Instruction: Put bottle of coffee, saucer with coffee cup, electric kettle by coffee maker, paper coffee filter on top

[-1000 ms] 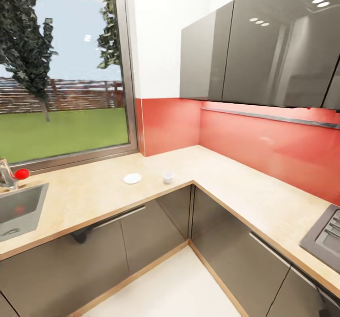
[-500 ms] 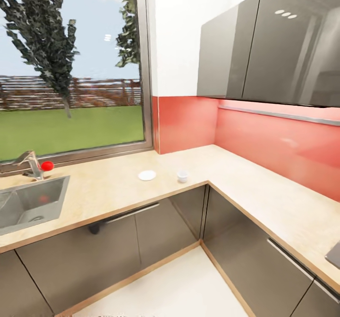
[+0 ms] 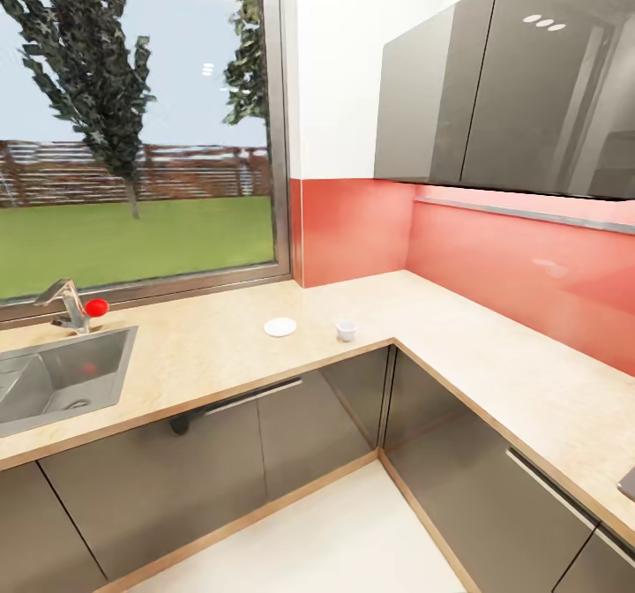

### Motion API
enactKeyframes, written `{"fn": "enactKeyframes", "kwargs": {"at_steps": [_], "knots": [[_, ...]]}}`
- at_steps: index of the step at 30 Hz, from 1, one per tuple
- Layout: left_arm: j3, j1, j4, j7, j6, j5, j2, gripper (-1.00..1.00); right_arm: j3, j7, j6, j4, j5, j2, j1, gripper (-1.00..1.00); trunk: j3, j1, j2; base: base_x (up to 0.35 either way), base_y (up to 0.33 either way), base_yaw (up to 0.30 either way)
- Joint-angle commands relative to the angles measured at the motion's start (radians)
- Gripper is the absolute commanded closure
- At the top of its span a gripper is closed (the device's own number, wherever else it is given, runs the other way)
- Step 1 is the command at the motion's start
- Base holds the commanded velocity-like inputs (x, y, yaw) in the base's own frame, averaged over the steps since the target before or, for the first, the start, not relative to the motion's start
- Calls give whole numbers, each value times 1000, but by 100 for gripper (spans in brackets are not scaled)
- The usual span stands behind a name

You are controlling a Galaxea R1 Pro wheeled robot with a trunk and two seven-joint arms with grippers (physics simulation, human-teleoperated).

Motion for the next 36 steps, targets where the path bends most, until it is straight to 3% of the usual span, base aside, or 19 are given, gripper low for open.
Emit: {"fn": "enactKeyframes", "kwargs": {"at_steps": [1, 3, 5, 7, 8, 11, 14, 15, 20, 21, 22, 23, 25, 28, 30, 35, 36], "knots": [[0, -19, -39, 0, -44, 7, -31, -100, 0, 0, -101, -54, -1, 2, -1, -100, -2, 0, -2, 0, 0, 0], [1, -71, -99, 7, -57, 11, -52, -100, -1, 1, -170, -139, -3, 23, -1, -100, -2, 0, -2, 0, 0, 0], [1, -134, -201, 10, -50, 13, -57, -100, 0, 2, -189, -256, -3, 62, -1, -100, -2, 0, -2, 0, 0, 0], [2, -187, -272, 10, -43, 28, -58, -100, 0, 2, -191, -351, -3, 80, -1, -100, -2, 0, -2, 0, 0, 0], [3, -215, -301, 10, -40, 53, -58, -100, 0, 2, -192, -410, -3, 85, -1, -100, -2, 0, -2, 0, 0, 0], [1, -275, -332, 8, -38, 132, -58, -100, 0, 1, -192, -524, -4, 92, -2, -100, -2, 0, -2, 0, 0, 0], [1, -310, -340, 6, -38, 174, -58, -100, 0, 1, -192, -595, -5, 106, -2, -100, -2, 0, -2, 0, 0, 0], [0, -330, -352, 5, -37, 189, -58, -100, 0, 0, -193, -650, -4, 124, -2, -100, -2, 0, -2, 0, 0, 0], [-2, -378, -402, 4, -9, 198, -61, -100, 1, 0, -177, -747, -4, 150, -31, -100, -2, 0, -2, 0, 0, 0], [-2, -391, -412, 4, 25, 198, -63, -100, 1, 0, -162, -752, -3, 156, -53, -100, -2, 0, -2, 0, 0, 0], [-2, -413, -424, 4, 100, 198, -64, -100, 2, 0, -125, -752, -3, 165, -94, -100, -2, 0, -2, 0, 0, 0], [-2, -443, -430, 2, 186, 198, -64, -100, 2, 1, -65, -745, -2, 172, -143, -100, -2, 0, -2, 0, 0, 0], [-2, -496, -429, -1, 291, 194, -64, -100, 5, 2, 41, -724, -1, 179, -222, -100, -2, 0, -2, 0, 0, 0], [-2, -620, -420, 0, 451, 189, -57, -100, 33, 3, 230, -677, -1, 193, -386, -100, -2, 0, -2, 0, 0, 0], [-3, -692, -418, 1, 548, 188, -54, -100, 59, 3, 307, -645, -1, 197, -478, -100, -2, 0, -2, 0, 0, 0], [-4, -818, -396, -3, 785, 186, -52, -100, 98, 4, 494, -625, -1, 200, -620, -100, -2, 0, -2, 0, 0, 0], [-4, -862, -372, -4, 851, 186, -50, -100, 101, 4, 564, -623, -2, 201, -666, -100, -2, 0, -2, 0, 0, 0]]}}
